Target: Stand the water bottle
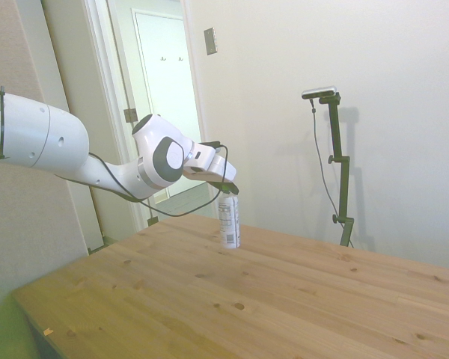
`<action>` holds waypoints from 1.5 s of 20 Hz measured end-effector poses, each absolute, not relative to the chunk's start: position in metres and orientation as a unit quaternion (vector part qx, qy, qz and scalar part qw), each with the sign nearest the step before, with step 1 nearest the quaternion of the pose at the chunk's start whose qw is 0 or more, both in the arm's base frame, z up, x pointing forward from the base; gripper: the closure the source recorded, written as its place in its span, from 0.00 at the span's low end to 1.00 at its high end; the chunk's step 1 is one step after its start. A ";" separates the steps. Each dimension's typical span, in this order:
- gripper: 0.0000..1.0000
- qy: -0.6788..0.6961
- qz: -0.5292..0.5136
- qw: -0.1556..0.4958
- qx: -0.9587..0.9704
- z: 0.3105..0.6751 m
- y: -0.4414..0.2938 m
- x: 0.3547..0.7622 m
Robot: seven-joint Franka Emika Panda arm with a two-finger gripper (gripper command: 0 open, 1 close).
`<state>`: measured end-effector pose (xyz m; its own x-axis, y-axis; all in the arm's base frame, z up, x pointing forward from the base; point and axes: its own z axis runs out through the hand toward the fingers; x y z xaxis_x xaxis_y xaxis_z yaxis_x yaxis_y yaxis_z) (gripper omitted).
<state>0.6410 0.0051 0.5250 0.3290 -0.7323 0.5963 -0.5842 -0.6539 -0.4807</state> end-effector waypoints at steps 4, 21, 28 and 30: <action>1.00 0.399 -0.443 0.097 -0.797 0.517 0.009 0.636; 1.00 0.406 -0.470 0.146 -0.770 0.470 0.025 0.631; 1.00 0.409 -0.474 0.145 -0.767 0.447 0.031 0.635; 1.00 0.411 -0.474 0.143 -0.765 0.442 0.029 0.635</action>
